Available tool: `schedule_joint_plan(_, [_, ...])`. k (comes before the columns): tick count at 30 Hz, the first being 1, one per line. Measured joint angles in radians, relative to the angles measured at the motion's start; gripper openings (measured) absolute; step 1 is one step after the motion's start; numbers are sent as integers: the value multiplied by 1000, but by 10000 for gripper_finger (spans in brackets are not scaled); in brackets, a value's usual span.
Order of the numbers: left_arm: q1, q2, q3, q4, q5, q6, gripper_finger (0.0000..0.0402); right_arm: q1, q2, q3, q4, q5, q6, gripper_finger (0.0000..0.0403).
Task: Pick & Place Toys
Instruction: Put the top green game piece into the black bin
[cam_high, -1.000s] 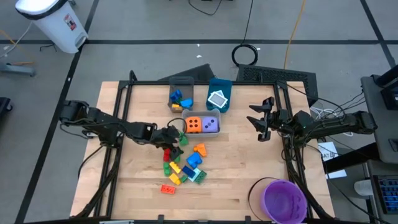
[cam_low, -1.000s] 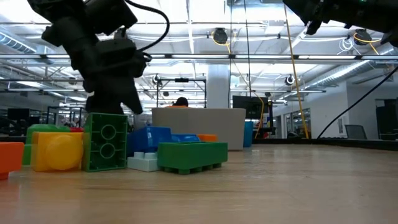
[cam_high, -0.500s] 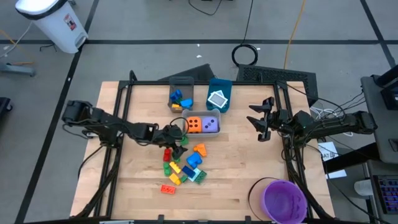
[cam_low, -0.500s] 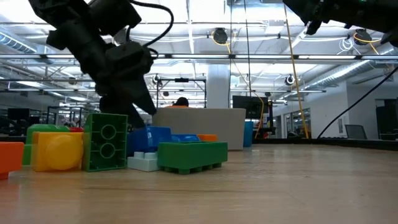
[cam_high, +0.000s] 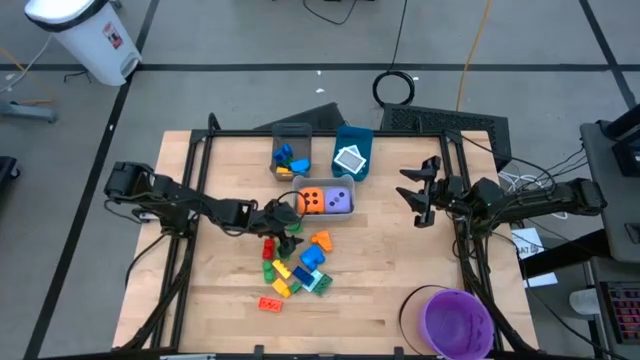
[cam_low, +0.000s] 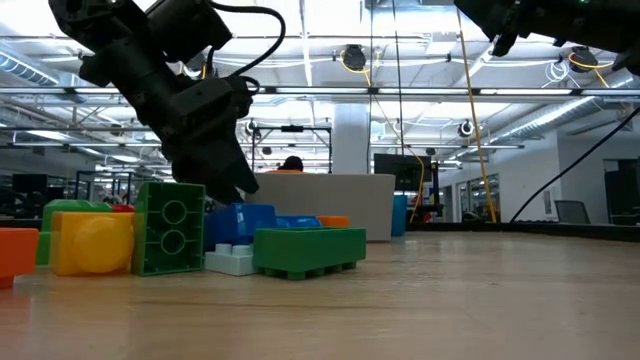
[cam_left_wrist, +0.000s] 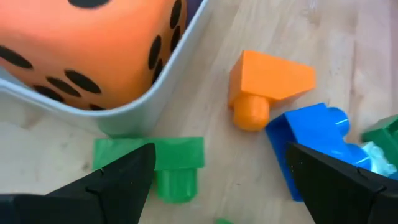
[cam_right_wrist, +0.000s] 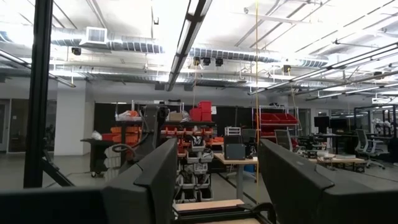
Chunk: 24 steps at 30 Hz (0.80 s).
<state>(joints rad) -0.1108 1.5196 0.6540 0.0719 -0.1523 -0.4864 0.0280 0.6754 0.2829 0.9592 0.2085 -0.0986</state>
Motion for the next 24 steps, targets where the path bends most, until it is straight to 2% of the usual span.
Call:
schedule_joint_plan(4, [0,0,0,-2,-14,67,365,0,0,0,0,0,0,196])
schedule_joint_plan(11, [0,0,0,-35,-18,35,365,0,0,0,0,0,0,196])
schedule_joint_plan(16, [0,0,0,-38,-99,134,365,0,0,0,0,0,0,196])
schedule_joint_plan(24, [0,0,0,-40,-111,145,365,0,0,0,0,0,0,196])
